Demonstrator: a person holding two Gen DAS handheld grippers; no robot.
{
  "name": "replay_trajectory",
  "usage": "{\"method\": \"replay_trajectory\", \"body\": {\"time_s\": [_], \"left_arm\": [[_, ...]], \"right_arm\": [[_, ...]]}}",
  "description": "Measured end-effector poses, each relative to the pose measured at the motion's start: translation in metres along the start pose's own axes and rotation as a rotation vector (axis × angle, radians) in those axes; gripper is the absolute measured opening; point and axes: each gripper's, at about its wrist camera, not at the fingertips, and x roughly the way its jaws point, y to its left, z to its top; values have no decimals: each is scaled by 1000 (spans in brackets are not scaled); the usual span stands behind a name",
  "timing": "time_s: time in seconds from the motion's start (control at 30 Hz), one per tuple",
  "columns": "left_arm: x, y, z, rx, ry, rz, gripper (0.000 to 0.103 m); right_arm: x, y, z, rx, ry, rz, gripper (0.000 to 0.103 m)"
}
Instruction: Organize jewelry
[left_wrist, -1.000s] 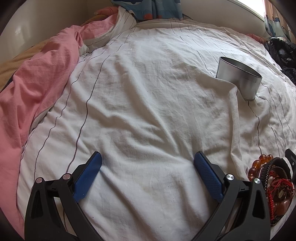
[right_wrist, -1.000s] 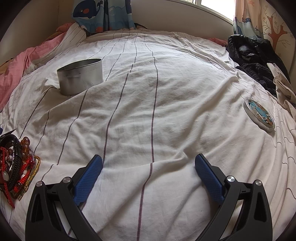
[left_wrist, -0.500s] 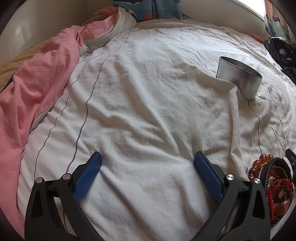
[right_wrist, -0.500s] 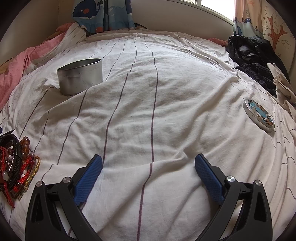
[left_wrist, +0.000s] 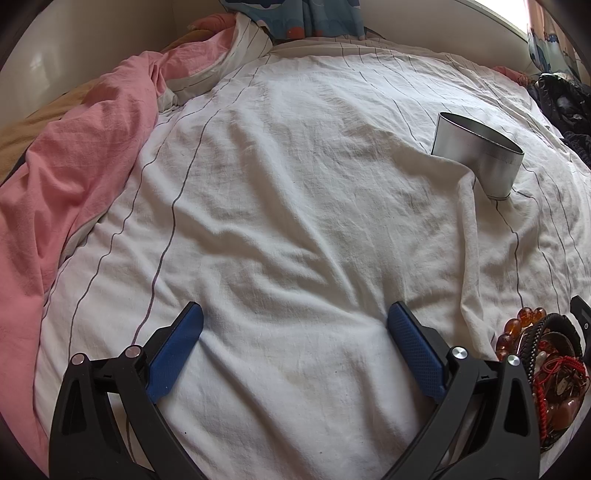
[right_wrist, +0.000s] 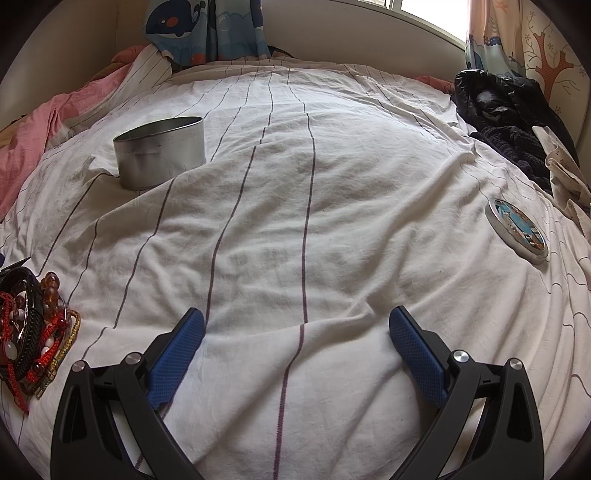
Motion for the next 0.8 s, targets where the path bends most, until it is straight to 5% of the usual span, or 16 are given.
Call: {"method": "replay_trajectory", "body": {"time_s": [0.8], "left_arm": [[0,-1,0,1,0,2,97]], "right_arm": [[2,-2,1,7,14,15,96]]}}
